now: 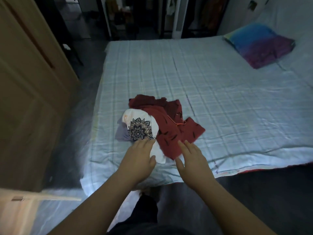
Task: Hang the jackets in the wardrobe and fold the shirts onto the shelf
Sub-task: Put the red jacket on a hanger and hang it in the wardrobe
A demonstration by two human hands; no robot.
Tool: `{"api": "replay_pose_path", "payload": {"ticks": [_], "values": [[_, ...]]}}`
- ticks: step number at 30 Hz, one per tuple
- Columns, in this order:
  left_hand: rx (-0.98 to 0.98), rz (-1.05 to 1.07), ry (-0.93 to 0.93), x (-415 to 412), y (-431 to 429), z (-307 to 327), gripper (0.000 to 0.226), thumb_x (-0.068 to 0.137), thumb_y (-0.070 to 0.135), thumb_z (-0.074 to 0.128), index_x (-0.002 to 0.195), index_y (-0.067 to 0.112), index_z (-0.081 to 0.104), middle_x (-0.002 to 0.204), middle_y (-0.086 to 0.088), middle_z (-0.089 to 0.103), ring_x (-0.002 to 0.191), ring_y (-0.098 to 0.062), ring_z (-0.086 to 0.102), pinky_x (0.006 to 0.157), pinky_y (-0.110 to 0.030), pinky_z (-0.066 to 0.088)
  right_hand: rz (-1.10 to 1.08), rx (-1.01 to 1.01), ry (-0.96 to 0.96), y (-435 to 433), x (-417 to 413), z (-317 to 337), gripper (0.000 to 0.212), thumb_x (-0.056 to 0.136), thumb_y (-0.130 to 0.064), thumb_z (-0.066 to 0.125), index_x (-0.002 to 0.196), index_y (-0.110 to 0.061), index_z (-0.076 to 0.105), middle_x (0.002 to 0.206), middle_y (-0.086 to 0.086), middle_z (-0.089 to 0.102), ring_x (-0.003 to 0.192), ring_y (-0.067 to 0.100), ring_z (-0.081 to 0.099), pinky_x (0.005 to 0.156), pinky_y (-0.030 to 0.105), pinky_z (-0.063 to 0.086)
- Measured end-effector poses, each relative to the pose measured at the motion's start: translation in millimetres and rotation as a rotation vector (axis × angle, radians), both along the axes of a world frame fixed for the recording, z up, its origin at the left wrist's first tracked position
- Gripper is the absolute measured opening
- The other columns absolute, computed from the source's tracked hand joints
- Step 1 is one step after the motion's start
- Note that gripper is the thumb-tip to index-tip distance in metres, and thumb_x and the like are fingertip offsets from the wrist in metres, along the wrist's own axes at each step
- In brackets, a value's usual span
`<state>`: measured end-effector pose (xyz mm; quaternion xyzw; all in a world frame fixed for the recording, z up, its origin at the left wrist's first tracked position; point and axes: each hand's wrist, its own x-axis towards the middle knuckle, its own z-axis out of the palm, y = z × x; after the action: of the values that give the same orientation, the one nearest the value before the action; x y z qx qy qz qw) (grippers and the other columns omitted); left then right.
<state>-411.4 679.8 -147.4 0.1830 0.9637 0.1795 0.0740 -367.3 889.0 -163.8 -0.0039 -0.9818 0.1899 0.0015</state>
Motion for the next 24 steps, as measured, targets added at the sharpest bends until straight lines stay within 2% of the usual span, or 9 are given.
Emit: {"api": "replay_pose_path", "payload": {"ticks": [4, 8, 14, 20, 22, 24], "values": [[0.026, -0.026, -0.015, -62.8, 7.1, -20.4, 0.062, 0.084, 0.035, 0.046, 0.142, 0.013, 0.046, 0.143, -0.011, 0.050, 0.131, -0.029, 0.045, 0.111, -0.044, 0.037, -0.025, 0.019, -0.043, 4.6, -52.9, -10.4, 0.066, 0.087, -0.047, 0.036, 0.145, -0.017, 0.046, 0.147, 0.012, 0.048, 0.135, 0.036, 0.044, 0.105, 0.048, 0.041], [-0.006, -0.092, -0.076, -134.2, 15.1, -38.4, 0.062, 0.085, 0.036, 0.043, 0.143, 0.015, 0.045, 0.144, -0.011, 0.048, 0.132, -0.028, 0.043, 0.110, -0.043, 0.037, -0.057, 0.024, -0.172, 14.2, -108.8, -20.5, 0.061, 0.094, -0.041, 0.046, 0.151, -0.022, 0.036, 0.154, 0.006, 0.038, 0.143, 0.029, 0.032, 0.113, 0.043, 0.033], [-0.056, -0.181, -0.166, -229.2, 41.2, -67.7, 0.060, 0.089, 0.032, 0.048, 0.146, 0.013, 0.042, 0.149, -0.015, 0.044, 0.135, -0.032, 0.041, 0.112, -0.043, 0.035, -0.223, -0.028, -0.313, 46.0, -180.1, -55.7, 0.059, 0.095, -0.037, 0.051, 0.150, -0.020, 0.036, 0.153, 0.008, 0.038, 0.141, 0.026, 0.034, 0.110, 0.046, 0.037], [-0.080, -0.200, -0.290, -276.7, 68.9, -96.6, 0.060, 0.087, 0.035, 0.044, 0.143, 0.013, 0.044, 0.144, -0.014, 0.048, 0.132, -0.031, 0.043, 0.111, -0.042, 0.036, -0.315, -0.194, -0.421, 61.9, -211.8, -95.8, 0.054, 0.092, -0.031, 0.053, 0.143, -0.017, 0.044, 0.138, 0.007, 0.053, 0.127, 0.031, 0.048, 0.101, 0.051, 0.044], [-0.091, -0.201, -0.329, -287.5, 79.1, -112.5, 0.056, 0.087, 0.031, 0.049, 0.141, 0.014, 0.046, 0.140, -0.012, 0.051, 0.129, -0.031, 0.046, 0.109, -0.042, 0.038, -0.350, -0.249, -0.479, 68.3, -226.1, -112.5, 0.049, 0.090, -0.029, 0.054, 0.138, -0.020, 0.048, 0.130, 0.007, 0.058, 0.120, 0.030, 0.054, 0.097, 0.049, 0.047], [-0.096, -0.196, -0.371, -296.4, 89.6, -130.0, 0.056, 0.082, 0.033, 0.045, 0.136, 0.016, 0.049, 0.130, -0.009, 0.056, 0.121, -0.031, 0.052, 0.102, -0.044, 0.044, -0.383, -0.323, -0.543, 75.2, -240.5, -132.0, 0.039, 0.088, -0.026, 0.054, 0.127, -0.021, 0.055, 0.116, 0.007, 0.064, 0.108, 0.028, 0.060, 0.089, 0.042, 0.049]]}}
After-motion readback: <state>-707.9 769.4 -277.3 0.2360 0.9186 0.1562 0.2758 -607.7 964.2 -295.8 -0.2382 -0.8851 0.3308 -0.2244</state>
